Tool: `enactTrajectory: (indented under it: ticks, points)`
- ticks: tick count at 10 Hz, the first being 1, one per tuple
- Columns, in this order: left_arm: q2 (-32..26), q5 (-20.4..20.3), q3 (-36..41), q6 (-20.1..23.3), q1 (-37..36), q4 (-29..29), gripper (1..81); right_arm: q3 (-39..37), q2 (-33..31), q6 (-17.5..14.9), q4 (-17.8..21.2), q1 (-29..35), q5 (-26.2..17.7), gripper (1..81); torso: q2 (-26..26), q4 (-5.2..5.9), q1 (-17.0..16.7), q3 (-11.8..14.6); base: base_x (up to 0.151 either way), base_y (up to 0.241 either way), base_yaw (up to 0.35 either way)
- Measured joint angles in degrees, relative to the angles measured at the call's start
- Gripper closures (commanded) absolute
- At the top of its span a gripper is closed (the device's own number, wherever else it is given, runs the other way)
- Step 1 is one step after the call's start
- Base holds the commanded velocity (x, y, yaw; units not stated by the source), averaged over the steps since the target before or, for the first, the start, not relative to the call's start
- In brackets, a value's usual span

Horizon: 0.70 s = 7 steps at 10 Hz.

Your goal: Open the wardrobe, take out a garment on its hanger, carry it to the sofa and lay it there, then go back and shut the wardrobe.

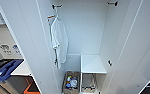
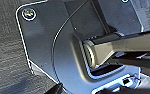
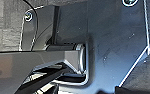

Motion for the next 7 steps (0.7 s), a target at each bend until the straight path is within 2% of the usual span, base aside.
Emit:
enactTrajectory:
  ticks: [3,4,5,6,7]
  points:
    - [-1.71,0.10,0.00,-0.88,2.40,-5.68,1.0,0.00,0.00,0.00,0.00,0.00,0.33,1.0,0.00,0.00,0.00,0.00,0.000,0.000,0.000]
    - [-1.88,1.10,-0.13,0.37,3.04,-7.66,1.0,0.00,0.00,0.00,0.00,0.00,0.54,1.0,0.00,0.00,0.00,0.00,0.000,0.000,0.000]
    - [-1.63,2.04,-0.22,3.75,2.76,-9.34,1.0,0.00,0.00,0.00,0.00,0.00,0.54,1.0,0.00,0.00,0.00,0.00,0.000,0.000,0.000]
    - [-1.00,3.39,-0.20,10.17,2.13,-12.76,1.0,0.02,0.00,0.00,0.00,0.02,0.54,1.0,0.00,0.00,0.00,0.00,0.000,0.000,0.000]
    - [-0.26,5.16,-0.02,18.86,1.79,-18.66,1.0,0.02,-0.02,0.00,0.00,0.09,0.32,1.0,0.00,0.00,0.00,0.00,0.000,0.000,0.000]
